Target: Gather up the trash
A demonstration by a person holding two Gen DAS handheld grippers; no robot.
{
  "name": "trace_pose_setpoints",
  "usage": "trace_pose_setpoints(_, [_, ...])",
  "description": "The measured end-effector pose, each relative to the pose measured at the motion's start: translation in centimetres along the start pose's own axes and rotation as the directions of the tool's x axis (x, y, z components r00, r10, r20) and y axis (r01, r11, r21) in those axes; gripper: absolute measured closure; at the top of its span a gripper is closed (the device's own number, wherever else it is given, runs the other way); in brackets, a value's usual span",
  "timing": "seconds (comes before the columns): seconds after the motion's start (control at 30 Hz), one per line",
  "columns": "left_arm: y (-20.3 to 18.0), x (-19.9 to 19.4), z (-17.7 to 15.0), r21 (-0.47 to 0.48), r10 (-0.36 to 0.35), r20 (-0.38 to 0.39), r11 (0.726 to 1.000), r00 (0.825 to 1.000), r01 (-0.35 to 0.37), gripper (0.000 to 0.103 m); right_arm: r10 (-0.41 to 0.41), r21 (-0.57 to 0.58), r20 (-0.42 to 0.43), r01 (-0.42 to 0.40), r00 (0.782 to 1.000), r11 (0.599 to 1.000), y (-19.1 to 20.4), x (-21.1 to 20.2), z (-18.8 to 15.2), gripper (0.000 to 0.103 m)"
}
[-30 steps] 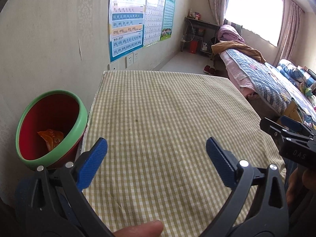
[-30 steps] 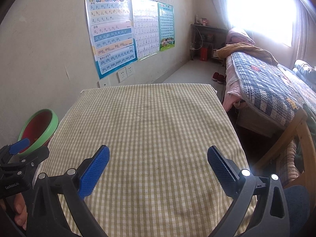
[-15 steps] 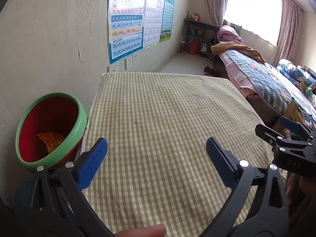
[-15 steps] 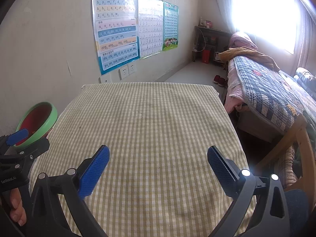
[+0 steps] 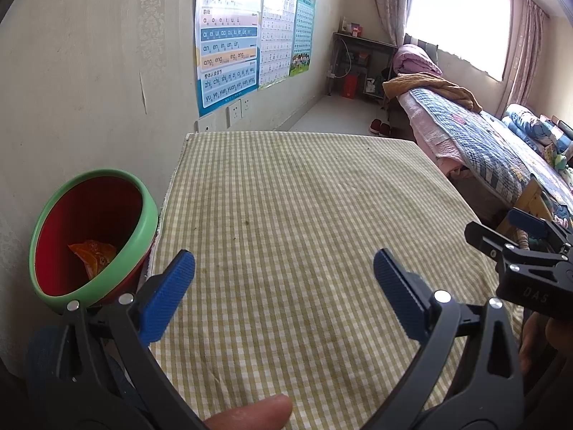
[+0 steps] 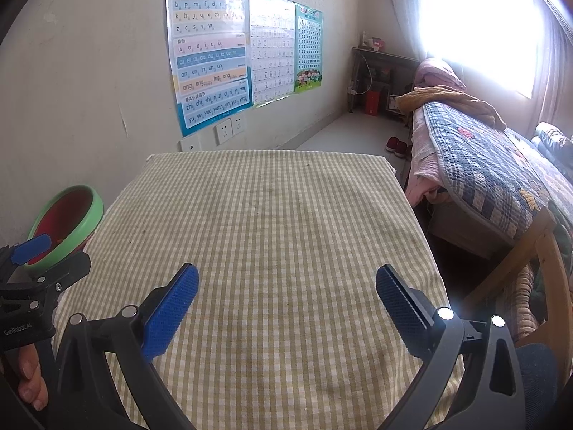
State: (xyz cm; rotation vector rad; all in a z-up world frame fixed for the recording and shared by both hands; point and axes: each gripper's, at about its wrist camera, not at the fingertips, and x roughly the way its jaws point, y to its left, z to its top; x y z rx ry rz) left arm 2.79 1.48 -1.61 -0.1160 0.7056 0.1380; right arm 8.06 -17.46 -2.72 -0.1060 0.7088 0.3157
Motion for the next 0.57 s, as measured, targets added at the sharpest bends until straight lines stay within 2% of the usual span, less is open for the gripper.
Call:
trace_pose_setpoints(0.13, [0.06,0.03,0.03,-0.004,0.003,0.002,1.000,1.000,-0.003,0.005,-0.001,-0.002,-0.005,0.001,1.000,1.000,0.02,0.20,-0.03,0.007])
trace_pose_setpoints(0.23, [0.16,-0.60,-0.02,-0.012,0.042,0.044,0.999,0.998,-0.042,0.005,-0.001,-0.002,-0.005,0.001,1.000,1.000,0.06,0.22,-0.04,0.007])
trace_pose_setpoints(0.57, [0.27,0.00,0.09,-0.016,0.034,0.010,0.999,0.999,-0.033,0.005,0.000,-0.009,-0.011,0.000,1.000,1.000,0.12,0.47,-0.10,0.007])
